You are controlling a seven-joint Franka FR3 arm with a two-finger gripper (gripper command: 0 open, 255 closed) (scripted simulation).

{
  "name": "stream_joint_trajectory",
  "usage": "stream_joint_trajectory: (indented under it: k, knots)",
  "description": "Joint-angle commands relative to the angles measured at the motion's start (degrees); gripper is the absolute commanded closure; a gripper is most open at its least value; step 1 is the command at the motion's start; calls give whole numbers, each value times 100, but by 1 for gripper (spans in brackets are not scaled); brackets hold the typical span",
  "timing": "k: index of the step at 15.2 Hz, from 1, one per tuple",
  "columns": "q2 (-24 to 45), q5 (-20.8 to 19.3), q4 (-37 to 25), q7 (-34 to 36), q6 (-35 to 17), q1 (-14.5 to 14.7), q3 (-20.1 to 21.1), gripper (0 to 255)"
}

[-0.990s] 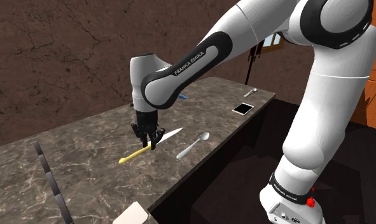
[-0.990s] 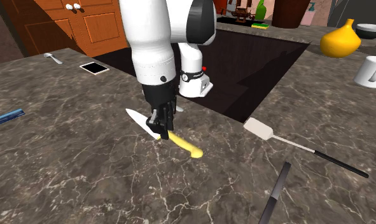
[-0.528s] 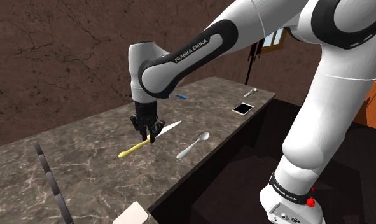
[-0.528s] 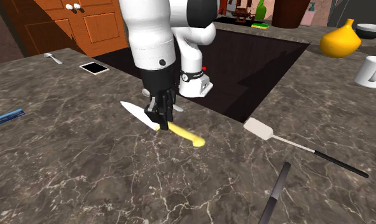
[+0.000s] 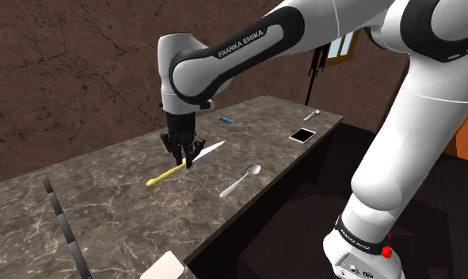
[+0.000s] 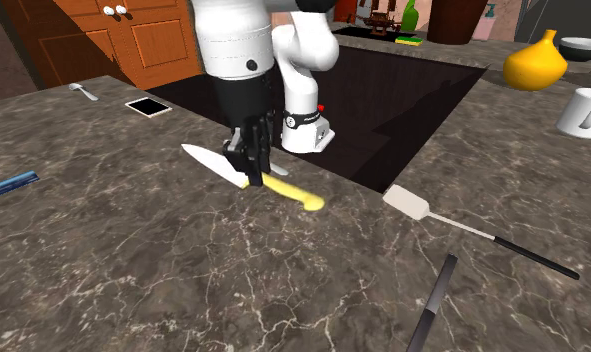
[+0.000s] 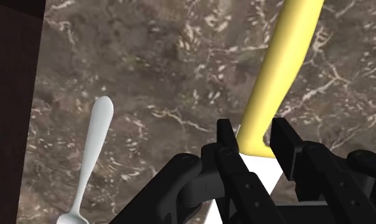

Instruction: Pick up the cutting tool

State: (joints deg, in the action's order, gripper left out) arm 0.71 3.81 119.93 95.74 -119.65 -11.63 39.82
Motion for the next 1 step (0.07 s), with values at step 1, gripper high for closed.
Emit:
stream_joint_trajectory:
  k: [1]
  knots:
    - [-21, 14, -41, -5, 60, 0, 0, 255]
